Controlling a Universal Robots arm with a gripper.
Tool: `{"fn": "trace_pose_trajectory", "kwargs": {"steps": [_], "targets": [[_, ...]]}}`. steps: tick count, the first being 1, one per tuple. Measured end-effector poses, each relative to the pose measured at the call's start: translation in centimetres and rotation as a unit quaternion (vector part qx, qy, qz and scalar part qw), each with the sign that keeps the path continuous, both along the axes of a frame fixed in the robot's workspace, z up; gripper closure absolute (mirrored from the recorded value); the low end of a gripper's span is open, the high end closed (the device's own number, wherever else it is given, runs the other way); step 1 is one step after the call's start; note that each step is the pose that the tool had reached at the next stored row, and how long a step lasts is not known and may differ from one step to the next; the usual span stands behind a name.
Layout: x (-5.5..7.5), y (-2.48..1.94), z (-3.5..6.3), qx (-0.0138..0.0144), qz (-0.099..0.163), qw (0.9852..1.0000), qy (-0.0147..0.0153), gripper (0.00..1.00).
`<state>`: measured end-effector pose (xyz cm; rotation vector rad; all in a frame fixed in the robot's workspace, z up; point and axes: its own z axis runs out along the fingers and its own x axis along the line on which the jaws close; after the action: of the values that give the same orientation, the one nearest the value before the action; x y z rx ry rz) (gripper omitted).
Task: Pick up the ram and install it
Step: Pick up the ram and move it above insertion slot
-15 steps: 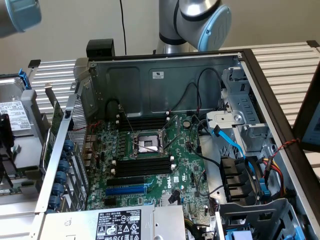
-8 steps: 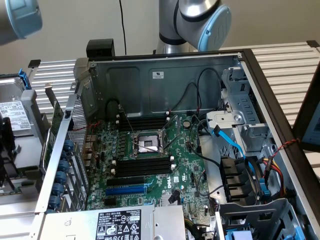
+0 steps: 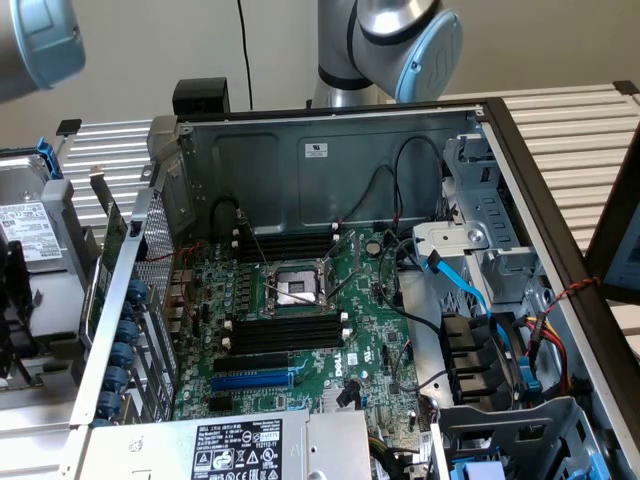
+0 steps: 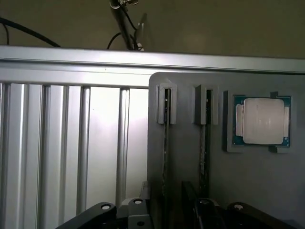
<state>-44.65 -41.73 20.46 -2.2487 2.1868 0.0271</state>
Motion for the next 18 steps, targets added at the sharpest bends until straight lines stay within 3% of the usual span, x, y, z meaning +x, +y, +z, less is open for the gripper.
{"fn": "trace_pose_trajectory", "kwargs": {"steps": [9,10,11,13,15,18], "targets": [[-0.6,0.02,-0.55,0.0025,0.0,1.0,0.0001,0.61],[-0.6,0.02,-0.56,0.0025,0.0,1.0,0.0,0.7],[-0.6,0.02,-0.56,0.0026,0.0,1.0,-0.0003,0.7],[-0.6,0.01,-0.55,0.0024,0.0,1.0,-0.0004,0.82],[-0.6,0.02,-0.22,0.0026,0.0,1.0,-0.0005,0.87],[-0.6,-0.02,1.1,0.0026,0.0,1.0,-0.0005,0.87]]}}
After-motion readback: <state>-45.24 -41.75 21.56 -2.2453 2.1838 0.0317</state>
